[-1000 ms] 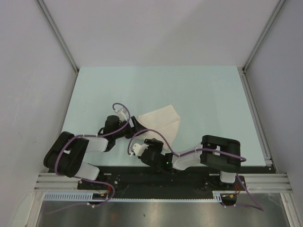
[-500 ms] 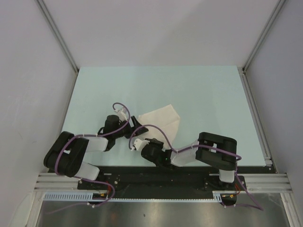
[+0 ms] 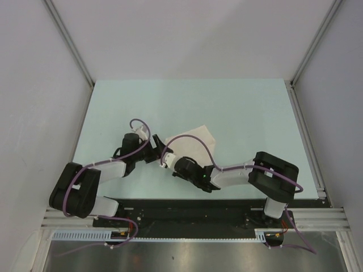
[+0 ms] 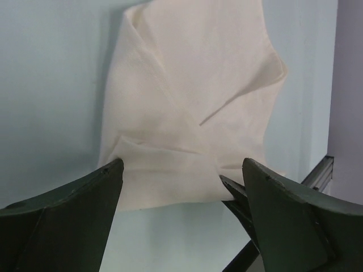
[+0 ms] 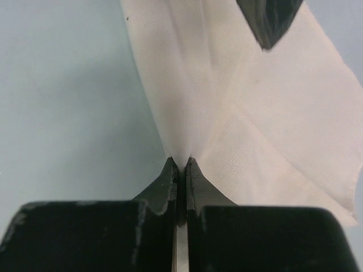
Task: Fold the napkin, place the utensils inside, and roll it up
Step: Roll the napkin with the utensil
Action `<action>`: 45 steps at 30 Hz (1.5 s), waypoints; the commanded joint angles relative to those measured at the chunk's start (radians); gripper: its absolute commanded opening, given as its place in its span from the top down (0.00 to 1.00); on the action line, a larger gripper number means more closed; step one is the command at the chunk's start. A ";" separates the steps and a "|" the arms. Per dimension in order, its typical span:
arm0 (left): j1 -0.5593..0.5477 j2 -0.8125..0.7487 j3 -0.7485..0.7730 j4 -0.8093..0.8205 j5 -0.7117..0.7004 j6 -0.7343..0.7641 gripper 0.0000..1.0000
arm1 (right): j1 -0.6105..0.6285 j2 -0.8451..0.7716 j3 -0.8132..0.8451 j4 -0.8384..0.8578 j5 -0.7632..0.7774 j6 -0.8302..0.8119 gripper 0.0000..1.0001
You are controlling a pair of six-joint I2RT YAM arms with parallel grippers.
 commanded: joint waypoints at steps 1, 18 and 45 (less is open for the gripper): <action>0.065 -0.051 0.036 -0.171 -0.147 0.094 0.05 | -0.012 0.000 -0.015 -0.167 -0.318 0.127 1.00; 0.128 -0.403 -0.194 -0.110 -0.066 0.129 0.03 | -0.250 0.006 0.054 -0.254 -0.870 0.276 1.00; 0.056 -0.115 -0.217 -0.001 0.023 0.016 0.56 | -0.429 0.147 0.083 -0.204 -1.127 0.311 1.00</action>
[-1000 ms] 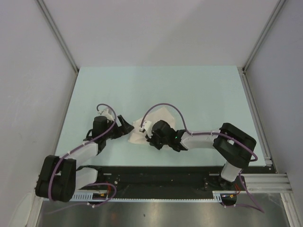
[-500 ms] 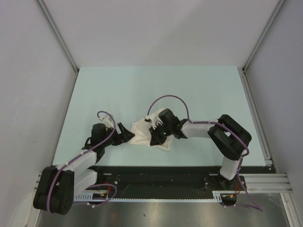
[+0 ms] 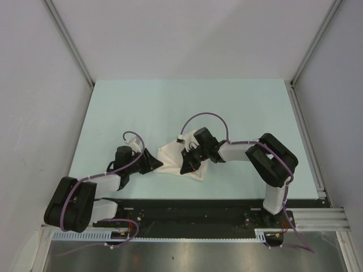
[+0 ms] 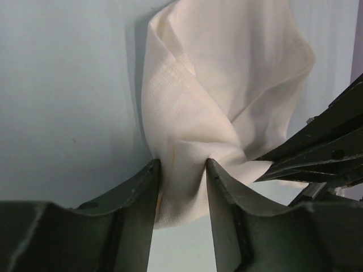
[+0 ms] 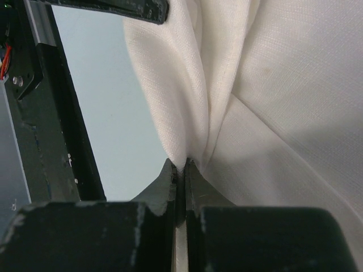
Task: Fold the napkin, place the utensils inside, and roll it up
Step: Roll the napkin with the utensil
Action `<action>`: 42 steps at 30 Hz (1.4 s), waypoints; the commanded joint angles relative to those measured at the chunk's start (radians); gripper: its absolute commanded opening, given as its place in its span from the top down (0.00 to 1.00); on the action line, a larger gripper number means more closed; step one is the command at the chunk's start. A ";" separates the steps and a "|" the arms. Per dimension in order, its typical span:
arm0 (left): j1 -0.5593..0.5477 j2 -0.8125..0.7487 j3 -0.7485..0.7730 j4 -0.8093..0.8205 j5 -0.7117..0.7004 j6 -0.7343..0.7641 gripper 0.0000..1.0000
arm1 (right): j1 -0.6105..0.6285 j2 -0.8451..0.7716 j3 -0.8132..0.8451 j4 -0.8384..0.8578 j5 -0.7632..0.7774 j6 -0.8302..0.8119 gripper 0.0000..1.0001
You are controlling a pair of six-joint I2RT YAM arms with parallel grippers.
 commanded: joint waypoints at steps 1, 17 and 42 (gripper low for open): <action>-0.031 0.059 -0.014 -0.004 0.014 -0.034 0.60 | -0.009 0.058 -0.015 -0.089 -0.052 0.015 1.00; -0.034 0.074 0.135 -0.280 -0.007 0.068 1.00 | 0.060 -0.125 0.121 -0.212 0.188 -0.026 0.37; 0.007 0.223 0.212 -0.318 0.072 0.067 1.00 | 0.560 0.042 -0.008 0.280 1.245 -0.363 0.32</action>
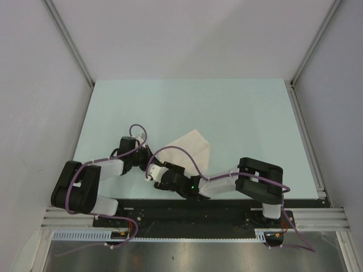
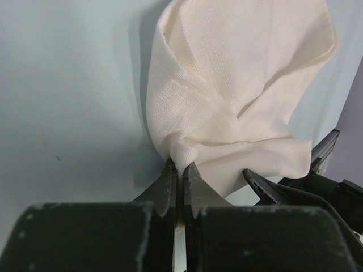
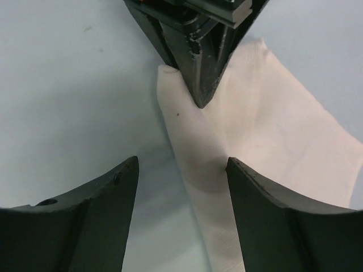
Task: Fold the napkin, place the utensils inside, and roll it up
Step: Roll the napkin with the utensil
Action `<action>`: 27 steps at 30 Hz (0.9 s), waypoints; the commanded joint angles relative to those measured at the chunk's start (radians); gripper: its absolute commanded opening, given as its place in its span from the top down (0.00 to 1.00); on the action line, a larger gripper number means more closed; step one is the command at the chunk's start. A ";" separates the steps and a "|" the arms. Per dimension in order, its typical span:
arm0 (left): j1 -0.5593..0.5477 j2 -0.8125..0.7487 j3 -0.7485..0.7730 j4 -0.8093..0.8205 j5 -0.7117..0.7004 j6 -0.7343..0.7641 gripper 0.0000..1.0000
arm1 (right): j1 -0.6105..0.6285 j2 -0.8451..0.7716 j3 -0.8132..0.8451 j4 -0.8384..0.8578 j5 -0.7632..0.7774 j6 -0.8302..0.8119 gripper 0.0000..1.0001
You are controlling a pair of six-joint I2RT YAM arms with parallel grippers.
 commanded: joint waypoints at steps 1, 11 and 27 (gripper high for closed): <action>0.001 0.035 0.002 -0.042 -0.030 0.037 1.00 | -0.002 0.027 -0.021 0.073 0.085 -0.054 0.34; 0.007 0.035 0.015 -0.045 -0.021 0.037 1.00 | -0.039 0.083 -0.036 0.029 0.142 -0.044 0.52; 0.029 -0.123 0.033 -0.102 -0.154 0.049 0.20 | -0.223 0.023 0.142 -0.396 -0.528 0.148 1.00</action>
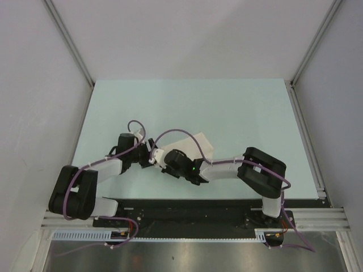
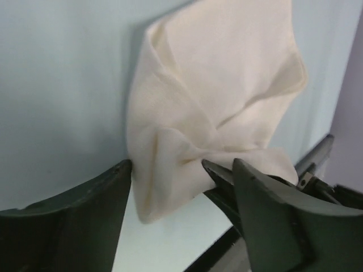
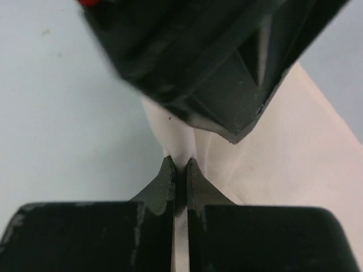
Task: Fold the napkin, place the utensils inside, and roll it up
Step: Roll the napkin with the utensil
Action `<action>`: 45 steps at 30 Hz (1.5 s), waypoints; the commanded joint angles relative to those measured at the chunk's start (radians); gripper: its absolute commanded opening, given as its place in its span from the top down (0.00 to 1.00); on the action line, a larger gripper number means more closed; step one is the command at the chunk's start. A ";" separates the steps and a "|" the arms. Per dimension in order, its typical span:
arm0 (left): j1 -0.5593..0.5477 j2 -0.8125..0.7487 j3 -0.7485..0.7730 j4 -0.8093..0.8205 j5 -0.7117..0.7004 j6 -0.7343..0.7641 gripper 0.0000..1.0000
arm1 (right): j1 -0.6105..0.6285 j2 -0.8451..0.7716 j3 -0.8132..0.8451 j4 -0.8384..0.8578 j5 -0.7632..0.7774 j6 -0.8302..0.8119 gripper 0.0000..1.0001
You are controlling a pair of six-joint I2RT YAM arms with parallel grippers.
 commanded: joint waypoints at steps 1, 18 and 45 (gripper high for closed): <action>0.028 -0.112 -0.013 -0.121 -0.196 0.053 0.19 | -0.092 0.019 0.079 -0.306 -0.308 0.134 1.00; -0.045 -0.501 -0.213 0.029 -0.225 0.077 0.18 | -0.365 0.130 0.151 -0.341 -0.903 0.380 1.00; -0.233 -0.208 -0.123 0.298 -0.357 0.122 0.54 | -0.479 0.304 0.179 -0.308 -1.058 0.438 1.00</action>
